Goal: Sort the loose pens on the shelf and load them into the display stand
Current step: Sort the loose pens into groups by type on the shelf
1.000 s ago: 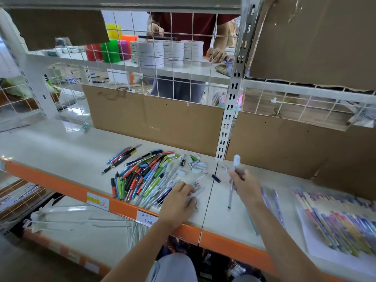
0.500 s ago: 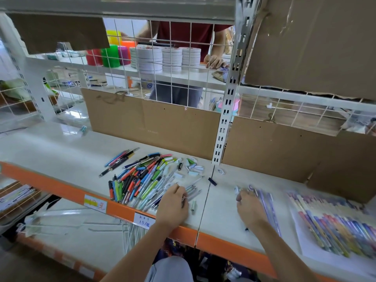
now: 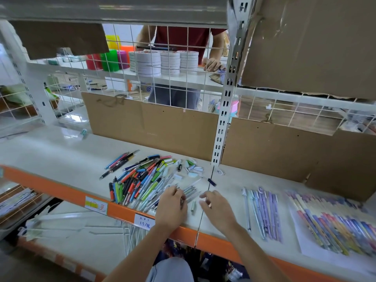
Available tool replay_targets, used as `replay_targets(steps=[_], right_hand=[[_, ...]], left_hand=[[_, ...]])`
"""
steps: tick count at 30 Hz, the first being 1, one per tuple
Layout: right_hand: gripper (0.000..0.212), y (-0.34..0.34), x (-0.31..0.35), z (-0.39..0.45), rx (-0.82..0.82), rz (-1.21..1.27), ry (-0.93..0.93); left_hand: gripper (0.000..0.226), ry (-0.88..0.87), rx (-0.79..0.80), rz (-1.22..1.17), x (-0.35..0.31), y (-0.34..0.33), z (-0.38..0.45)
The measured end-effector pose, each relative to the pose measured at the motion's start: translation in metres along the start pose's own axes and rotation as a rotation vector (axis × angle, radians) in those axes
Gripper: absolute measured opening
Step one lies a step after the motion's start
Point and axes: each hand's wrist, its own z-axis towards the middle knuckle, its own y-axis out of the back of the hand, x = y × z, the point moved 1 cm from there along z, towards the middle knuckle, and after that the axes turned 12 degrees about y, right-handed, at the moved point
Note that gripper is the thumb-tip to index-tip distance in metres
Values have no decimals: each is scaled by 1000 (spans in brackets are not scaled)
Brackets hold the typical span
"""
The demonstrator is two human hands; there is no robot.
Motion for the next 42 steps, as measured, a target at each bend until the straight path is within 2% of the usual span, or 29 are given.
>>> replay_targets(steps=[5,8,10,14,18,26,35,39,42], right_hand=[[25,-16,5,3,57,13,-68],[15,-14,1,-1,-15,127,-84],[16,-12,-6,-7,-69,235,-117],[15,-7,-16,-16,-170,524,-227],[12,-7,-18,-16,-253,657,-256],[9,-5,-17,-18,-271,711,-249],[5,-2,-15,-19,-275,717,-223],[3,-1,-14,-20,-283,714,-208],[6,0,-16,-19,-302,741,-234]], left_hand=[[11,59,1,-54,1,2,-1],[20,100,-6,-11,1,2,0],[23,103,-1,33,0,1,1],[23,89,-5,100,0,1,0],[23,85,-4,118,0,0,0],[20,128,-48,91,-1,-1,0],[24,164,22,199,-1,-3,2],[18,117,-9,195,-2,-2,0],[8,29,-89,120,-1,1,-4]])
